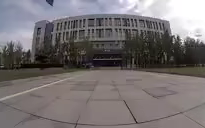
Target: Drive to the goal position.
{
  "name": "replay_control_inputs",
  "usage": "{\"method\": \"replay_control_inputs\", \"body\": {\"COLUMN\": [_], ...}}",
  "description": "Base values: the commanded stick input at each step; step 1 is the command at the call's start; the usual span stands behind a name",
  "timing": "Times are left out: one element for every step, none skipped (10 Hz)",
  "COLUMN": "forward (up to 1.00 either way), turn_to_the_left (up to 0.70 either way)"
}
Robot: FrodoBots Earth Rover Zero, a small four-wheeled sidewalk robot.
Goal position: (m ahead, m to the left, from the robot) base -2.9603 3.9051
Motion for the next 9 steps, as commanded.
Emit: {"method": "replay_control_inputs", "body": {"forward": [0.70, 0.70, 0.70, 0.70, 0.70, 0.70, 0.70, 0.70, 0.70], "turn_to_the_left": [0.00, 0.00, 0.00, 0.00, 0.00, 0.00, 0.00, 0.00, 0.00]}}
